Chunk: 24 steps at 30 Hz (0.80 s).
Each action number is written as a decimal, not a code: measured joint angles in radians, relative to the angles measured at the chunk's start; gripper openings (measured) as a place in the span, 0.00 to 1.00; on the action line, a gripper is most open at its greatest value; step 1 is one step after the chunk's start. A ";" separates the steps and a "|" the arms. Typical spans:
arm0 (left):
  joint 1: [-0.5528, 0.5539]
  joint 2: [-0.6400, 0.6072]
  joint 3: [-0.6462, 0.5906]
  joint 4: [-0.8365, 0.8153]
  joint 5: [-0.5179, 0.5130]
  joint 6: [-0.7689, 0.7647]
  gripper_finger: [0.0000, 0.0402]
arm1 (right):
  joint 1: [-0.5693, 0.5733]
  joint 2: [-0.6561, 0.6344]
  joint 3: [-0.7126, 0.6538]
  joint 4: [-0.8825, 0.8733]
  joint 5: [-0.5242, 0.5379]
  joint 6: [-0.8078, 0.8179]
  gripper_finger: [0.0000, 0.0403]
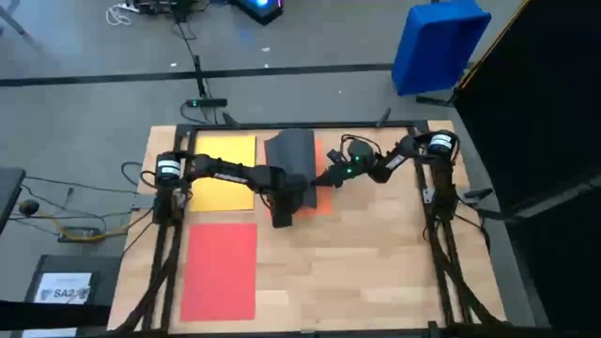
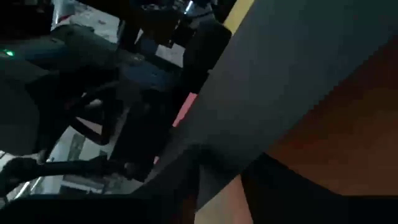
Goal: Organize paper
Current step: Put the black paper to the top right of the table
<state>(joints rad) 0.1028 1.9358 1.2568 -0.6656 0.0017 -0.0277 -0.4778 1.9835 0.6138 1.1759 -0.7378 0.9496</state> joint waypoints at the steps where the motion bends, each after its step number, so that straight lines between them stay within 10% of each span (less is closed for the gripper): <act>1: 0.000 0.000 0.000 -0.001 0.000 0.000 0.46 | 0.000 0.000 0.000 0.006 -0.001 0.011 0.21; 24: 0.000 0.001 -0.001 -0.009 0.000 0.001 0.46 | -0.001 -0.002 0.001 0.026 0.018 0.105 0.12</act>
<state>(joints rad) 0.1030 1.9366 1.2556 -0.6746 0.0013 -0.0263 -0.4789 1.9812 0.6144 1.2022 -0.7203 1.0542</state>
